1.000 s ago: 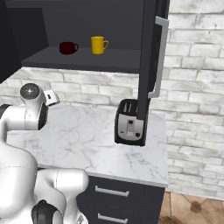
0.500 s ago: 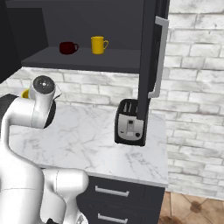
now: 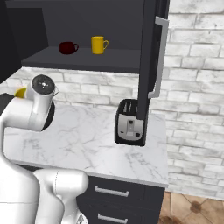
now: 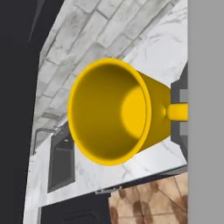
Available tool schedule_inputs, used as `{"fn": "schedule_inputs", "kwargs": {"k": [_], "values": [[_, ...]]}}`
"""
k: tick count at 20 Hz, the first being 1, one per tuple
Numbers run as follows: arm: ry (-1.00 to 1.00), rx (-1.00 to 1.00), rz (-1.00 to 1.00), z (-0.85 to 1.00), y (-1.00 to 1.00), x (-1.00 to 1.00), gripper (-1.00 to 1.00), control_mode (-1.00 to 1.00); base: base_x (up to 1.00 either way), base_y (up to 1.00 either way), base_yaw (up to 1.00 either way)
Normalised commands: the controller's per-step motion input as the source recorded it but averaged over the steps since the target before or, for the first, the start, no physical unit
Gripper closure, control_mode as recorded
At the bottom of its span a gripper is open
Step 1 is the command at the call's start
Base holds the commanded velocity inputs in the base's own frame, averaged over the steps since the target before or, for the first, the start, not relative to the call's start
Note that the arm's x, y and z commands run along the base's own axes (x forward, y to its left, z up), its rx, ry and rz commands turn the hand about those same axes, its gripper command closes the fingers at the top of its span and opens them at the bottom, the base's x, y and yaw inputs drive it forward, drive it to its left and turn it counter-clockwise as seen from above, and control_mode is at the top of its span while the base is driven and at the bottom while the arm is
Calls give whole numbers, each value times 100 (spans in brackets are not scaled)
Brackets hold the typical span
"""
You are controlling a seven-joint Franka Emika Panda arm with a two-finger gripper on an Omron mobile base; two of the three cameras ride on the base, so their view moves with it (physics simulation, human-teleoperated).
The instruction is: Pick the mug on the counter and place it in the cabinet with the handle facing the right, like the mugs already inside.
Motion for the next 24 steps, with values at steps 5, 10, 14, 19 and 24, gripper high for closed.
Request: {"fn": "schedule_inputs", "kwargs": {"k": [5, 10, 14, 19, 24], "values": [[6, 3, -19, 51, -8, -1, 100, -100, 0, 0, 0], [16, 0, -3, 68, -29, 0, 100, -100, 0, 0, 0], [7, 1, 2, 30, -25, 0, 100, -100, 0, 0, 0], [-1, 3, 8, 12, -22, 6, 100, -100, 0, 0, 0], [-11, 14, 5, -1, -19, 27, 100, -100, 0, 0, 0]]}}
